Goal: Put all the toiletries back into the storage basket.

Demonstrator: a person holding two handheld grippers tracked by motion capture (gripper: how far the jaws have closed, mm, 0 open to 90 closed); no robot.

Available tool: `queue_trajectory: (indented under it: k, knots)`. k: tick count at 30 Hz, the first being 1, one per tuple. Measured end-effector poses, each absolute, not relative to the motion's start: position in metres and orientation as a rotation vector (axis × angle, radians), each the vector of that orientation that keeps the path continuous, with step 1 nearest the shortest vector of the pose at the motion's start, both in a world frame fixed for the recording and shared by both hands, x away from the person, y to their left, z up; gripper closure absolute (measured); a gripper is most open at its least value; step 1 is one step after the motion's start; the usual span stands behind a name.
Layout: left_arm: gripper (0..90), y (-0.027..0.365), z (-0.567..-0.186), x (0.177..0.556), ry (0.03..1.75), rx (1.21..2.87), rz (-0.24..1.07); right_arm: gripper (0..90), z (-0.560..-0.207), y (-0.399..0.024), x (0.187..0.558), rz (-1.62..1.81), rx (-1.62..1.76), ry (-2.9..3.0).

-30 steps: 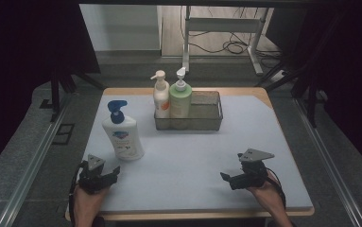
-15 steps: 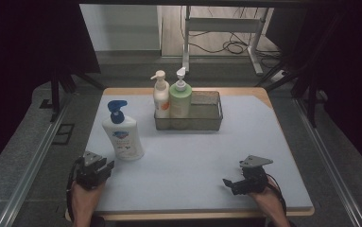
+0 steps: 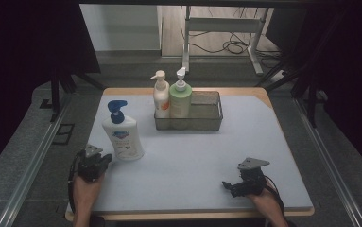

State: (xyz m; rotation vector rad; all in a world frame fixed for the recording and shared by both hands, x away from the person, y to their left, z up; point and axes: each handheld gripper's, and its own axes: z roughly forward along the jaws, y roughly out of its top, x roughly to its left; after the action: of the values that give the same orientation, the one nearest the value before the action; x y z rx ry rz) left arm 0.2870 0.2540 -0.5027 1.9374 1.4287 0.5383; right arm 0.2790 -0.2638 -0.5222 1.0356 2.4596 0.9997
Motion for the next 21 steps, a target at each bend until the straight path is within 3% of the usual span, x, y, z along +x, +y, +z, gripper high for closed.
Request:
queue_trajectory:
  k: [5,21]
  knots:
    - [89.6,0.257,-0.504,0.301,1.427,1.92,0.475,1.4,-0.522,-0.264,0.279,1.003,1.038,2.459]
    - [89.6,0.263,-0.504,0.327,1.417,1.868,0.486,1.5,-0.523,-0.264,0.279,1.006,1.038,2.458]
